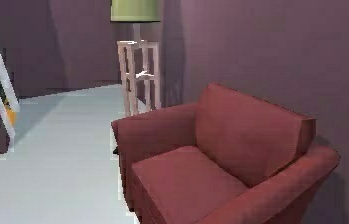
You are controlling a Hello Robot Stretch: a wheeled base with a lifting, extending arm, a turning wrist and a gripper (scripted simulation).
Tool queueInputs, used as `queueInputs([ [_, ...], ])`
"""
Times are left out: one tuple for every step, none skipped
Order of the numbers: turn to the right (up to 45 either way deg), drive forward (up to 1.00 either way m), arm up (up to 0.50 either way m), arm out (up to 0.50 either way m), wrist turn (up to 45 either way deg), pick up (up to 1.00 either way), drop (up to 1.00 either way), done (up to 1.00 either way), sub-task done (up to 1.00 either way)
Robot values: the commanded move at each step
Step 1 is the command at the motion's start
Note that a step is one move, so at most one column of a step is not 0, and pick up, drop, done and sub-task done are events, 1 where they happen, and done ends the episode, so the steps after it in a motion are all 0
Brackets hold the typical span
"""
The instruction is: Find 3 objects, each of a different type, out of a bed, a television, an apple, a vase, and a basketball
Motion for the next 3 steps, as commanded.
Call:
queueInputs([
  [-45.0,0.0,0.0,0.0,0.0,0.0,0.0,0.0,0.0],
  [-30.0,0.0,0.0,0.0,0.0,0.0,0.0,0.0,0.0],
  [0.0,0.8,0.0,0.0,0.0,0.0,0.0,0.0,0.0],
])
